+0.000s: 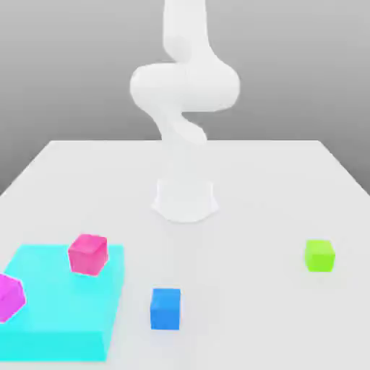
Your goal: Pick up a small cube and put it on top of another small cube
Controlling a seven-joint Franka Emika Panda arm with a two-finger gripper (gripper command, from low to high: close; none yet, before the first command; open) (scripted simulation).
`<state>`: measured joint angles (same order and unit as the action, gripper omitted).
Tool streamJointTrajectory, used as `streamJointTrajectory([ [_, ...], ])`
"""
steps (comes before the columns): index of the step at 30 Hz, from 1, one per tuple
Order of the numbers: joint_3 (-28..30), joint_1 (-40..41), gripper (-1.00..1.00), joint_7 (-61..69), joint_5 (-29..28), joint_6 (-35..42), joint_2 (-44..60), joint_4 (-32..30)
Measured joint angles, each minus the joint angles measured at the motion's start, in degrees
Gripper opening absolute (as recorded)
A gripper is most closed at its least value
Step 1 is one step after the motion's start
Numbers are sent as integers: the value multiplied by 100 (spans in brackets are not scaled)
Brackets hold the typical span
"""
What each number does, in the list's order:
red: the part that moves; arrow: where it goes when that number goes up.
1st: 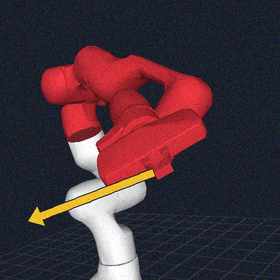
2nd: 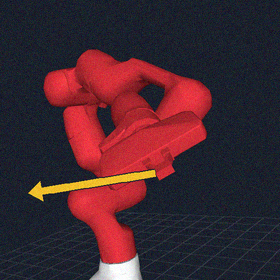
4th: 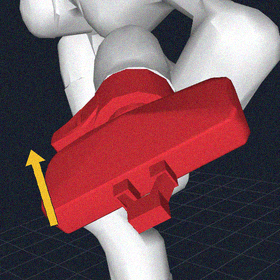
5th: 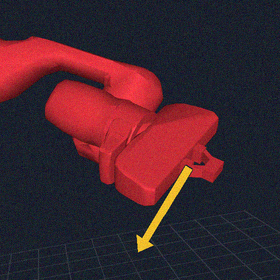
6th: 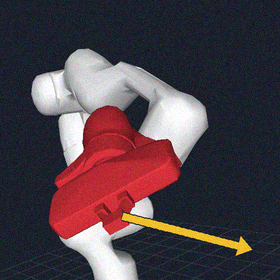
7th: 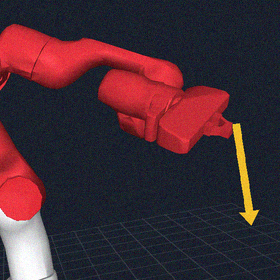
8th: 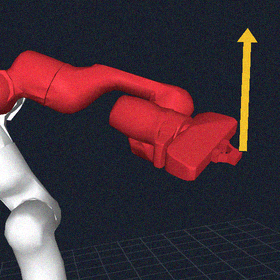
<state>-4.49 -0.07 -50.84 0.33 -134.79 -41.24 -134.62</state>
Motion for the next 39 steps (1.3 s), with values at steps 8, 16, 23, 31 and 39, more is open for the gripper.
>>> streamJointTrajectory([
  [8,-1635,-126,0,-1923,-39,-1091,1676,-989],
  [16,-3069,-403,0,-4010,-403,-2141,3341,-1946],
  [23,-3180,-1241,0,-5825,-1287,-2948,4696,-2483],
  [31,-1495,-2527,0,-7214,-3077,-3583,5698,-2200],
  [39,-889,-3028,-100,-7564,-3534,-3811,5997,-2111],
])
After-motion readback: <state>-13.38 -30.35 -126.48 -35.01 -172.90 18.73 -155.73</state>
